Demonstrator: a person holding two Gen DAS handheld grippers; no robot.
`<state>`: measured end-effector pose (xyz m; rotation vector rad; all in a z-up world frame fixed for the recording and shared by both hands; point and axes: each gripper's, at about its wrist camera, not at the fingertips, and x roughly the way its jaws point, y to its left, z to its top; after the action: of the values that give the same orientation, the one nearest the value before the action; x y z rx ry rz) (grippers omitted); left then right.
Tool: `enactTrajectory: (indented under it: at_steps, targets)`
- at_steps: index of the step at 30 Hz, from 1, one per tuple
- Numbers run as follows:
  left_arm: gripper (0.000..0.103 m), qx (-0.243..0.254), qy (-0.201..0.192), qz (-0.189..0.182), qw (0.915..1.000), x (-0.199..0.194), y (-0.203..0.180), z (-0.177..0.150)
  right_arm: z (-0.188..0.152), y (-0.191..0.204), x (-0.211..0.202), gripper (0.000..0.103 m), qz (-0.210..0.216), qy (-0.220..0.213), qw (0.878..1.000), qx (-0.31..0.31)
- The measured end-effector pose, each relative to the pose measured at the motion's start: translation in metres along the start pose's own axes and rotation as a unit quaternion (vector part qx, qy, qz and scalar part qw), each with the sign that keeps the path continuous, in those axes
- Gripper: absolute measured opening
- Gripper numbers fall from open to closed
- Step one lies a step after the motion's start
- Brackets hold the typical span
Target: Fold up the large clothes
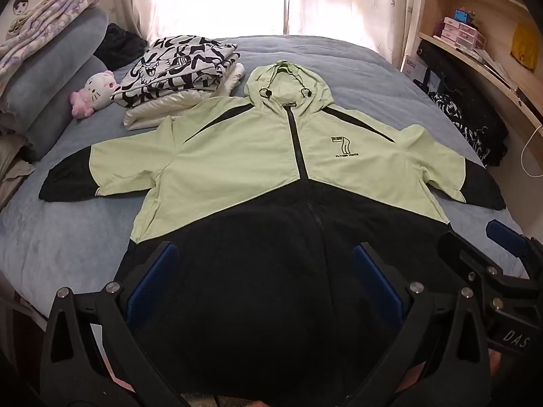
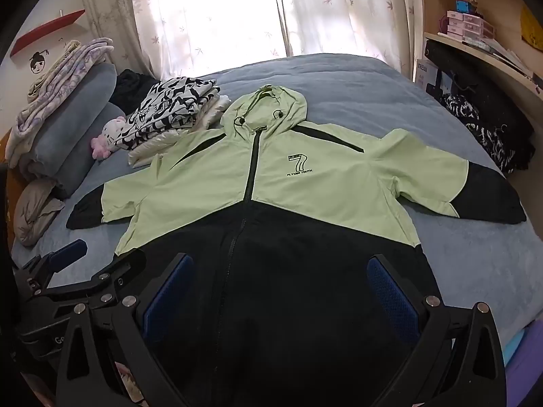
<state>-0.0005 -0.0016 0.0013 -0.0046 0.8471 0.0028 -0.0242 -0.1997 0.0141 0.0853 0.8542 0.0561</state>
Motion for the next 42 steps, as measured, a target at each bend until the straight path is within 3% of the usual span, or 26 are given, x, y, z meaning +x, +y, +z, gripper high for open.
enactTrajectory:
  at_steps: [27, 42]
  targets:
    - [0.1, -0.024, 0.02, -0.031, 0.999, 0.001, 0.012, -0.01, -0.003, 0.01, -0.004, 0.103, -0.002, -0.005, 1.0, -0.004]
    - [0.1, -0.012, 0.022, -0.019, 0.9995, 0.002, 0.007, -0.01, -0.006, 0.007, -0.001, 0.103, -0.002, -0.003, 1.0, -0.004]
